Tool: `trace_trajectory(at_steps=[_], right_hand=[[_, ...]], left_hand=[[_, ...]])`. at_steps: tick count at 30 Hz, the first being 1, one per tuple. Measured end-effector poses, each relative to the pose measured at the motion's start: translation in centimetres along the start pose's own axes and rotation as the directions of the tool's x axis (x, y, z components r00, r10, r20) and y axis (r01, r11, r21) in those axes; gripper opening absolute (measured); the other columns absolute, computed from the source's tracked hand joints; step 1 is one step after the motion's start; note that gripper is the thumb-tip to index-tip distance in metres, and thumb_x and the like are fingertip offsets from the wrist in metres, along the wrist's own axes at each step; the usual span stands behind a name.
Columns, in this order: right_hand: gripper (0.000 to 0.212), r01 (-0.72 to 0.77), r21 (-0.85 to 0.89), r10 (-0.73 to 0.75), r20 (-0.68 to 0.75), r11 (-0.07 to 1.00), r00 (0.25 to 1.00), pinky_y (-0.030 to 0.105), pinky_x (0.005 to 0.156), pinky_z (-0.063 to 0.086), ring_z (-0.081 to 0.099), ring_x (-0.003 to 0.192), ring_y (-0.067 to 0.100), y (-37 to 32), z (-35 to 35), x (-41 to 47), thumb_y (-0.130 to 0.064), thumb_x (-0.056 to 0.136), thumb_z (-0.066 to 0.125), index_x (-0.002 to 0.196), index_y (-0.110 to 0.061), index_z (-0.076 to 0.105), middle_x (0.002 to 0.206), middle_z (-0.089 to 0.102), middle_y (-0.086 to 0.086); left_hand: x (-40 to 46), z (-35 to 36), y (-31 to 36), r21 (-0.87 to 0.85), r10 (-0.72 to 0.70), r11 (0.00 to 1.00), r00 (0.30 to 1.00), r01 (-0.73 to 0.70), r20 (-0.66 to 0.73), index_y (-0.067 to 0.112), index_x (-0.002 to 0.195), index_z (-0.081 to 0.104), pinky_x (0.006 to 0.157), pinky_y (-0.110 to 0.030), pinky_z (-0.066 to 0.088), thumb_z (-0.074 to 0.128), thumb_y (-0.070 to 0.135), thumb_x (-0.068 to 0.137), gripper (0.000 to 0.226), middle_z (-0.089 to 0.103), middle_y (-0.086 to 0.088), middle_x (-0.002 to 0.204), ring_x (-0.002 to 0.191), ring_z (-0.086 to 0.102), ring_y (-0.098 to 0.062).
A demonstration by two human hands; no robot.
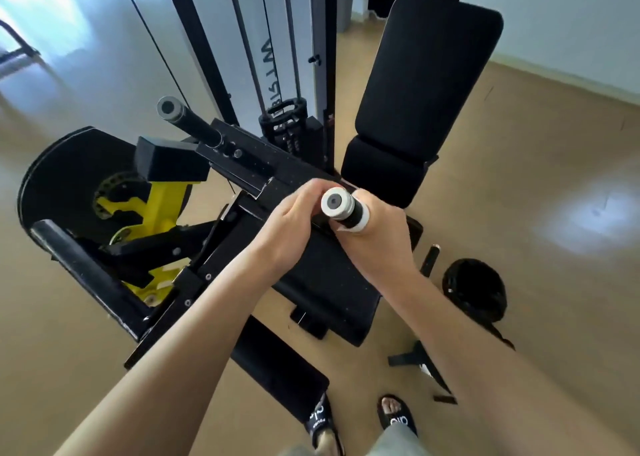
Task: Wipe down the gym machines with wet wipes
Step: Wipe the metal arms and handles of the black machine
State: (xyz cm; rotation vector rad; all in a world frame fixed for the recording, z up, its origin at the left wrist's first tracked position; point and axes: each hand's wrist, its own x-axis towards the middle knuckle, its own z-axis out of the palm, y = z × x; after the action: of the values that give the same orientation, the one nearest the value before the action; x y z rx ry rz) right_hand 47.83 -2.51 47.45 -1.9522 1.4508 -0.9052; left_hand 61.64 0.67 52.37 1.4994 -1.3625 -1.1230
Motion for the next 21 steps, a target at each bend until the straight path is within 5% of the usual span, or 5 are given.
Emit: trace_trajectory(at_steps=[4, 8, 13, 17, 21], right_hand=[[0.025, -0.009, -0.031, 0.001, -0.232, 0.999, 0.973, 0.043, 0.060, 0.052, 0.057, 0.062, 0.014, -0.8, 1.1, -0.6, -0.031, 0.092, 0.071, 0.081, -0.014, 0.057, 0.069, 0.060, -0.006], [0.034, 0.223, -0.149, -0.262, -0.356, 0.963, 0.897, 0.023, 0.044, 0.039, 0.044, 0.050, 0.009, -5.4, 0.9, 0.2, -0.034, 0.093, 0.073, 0.073, -0.018, 0.051, 0.060, 0.047, -0.011], [0.041, 0.221, -0.300, -0.184, 0.149, 0.928, 0.972, 0.028, 0.046, 0.035, 0.050, 0.051, 0.013, -7.4, -2.6, 2.1, -0.037, 0.094, 0.067, 0.063, -0.020, 0.046, 0.057, 0.050, -0.008], [0.040, 0.032, -0.242, 0.126, 0.608, 0.970, 0.784, 0.025, 0.051, 0.040, 0.056, 0.055, 0.012, -8.6, -4.3, 5.2, -0.041, 0.093, 0.066, 0.063, -0.017, 0.055, 0.059, 0.060, -0.002], [0.069, -0.170, 0.022, 0.126, 0.582, 0.985, 0.803, 0.024, 0.072, 0.050, 0.056, 0.054, 0.016, -7.5, -4.0, 5.3, -0.045, 0.106, 0.042, 0.047, -0.010, 0.050, 0.043, 0.054, 0.004]], left_hand=[[0.9, -1.6, -4.0, 0.570, 0.103, 0.821, 0.988, -0.017, -0.118, 0.026, 0.132, 0.055, 0.106, -0.037, 0.041, 0.047, 0.025, 0.103, 0.030, 0.057, 0.009, 0.133, 0.125, 0.050, -0.014], [1.0, -2.6, -6.3, 0.747, 0.076, 0.657, 0.978, 0.098, -0.195, 0.012, 0.131, 0.049, 0.103, -0.040, 0.036, 0.046, 0.028, 0.098, 0.037, 0.051, -0.007, 0.132, 0.120, 0.047, -0.029], [1.1, -2.2, -7.5, 0.789, 0.174, 0.613, 0.965, 0.051, -0.198, 0.012, 0.115, 0.052, 0.101, -0.041, 0.040, 0.041, 0.034, 0.092, 0.034, 0.055, -0.005, 0.111, 0.103, 0.051, -0.026], [1.1, -2.1, -8.9, 0.786, 0.255, 0.619, 0.944, 0.009, -0.211, 0.010, 0.110, 0.048, 0.101, -0.041, 0.040, 0.048, 0.032, 0.099, 0.024, 0.049, -0.005, 0.107, 0.099, 0.049, -0.026], [1.7, -2.1, -9.3, 0.786, 0.266, 0.618, 0.948, -0.031, -0.172, 0.010, 0.112, 0.048, 0.106, -0.038, 0.030, 0.048, 0.027, 0.099, 0.021, 0.045, -0.004, 0.109, 0.102, 0.045, -0.024]])
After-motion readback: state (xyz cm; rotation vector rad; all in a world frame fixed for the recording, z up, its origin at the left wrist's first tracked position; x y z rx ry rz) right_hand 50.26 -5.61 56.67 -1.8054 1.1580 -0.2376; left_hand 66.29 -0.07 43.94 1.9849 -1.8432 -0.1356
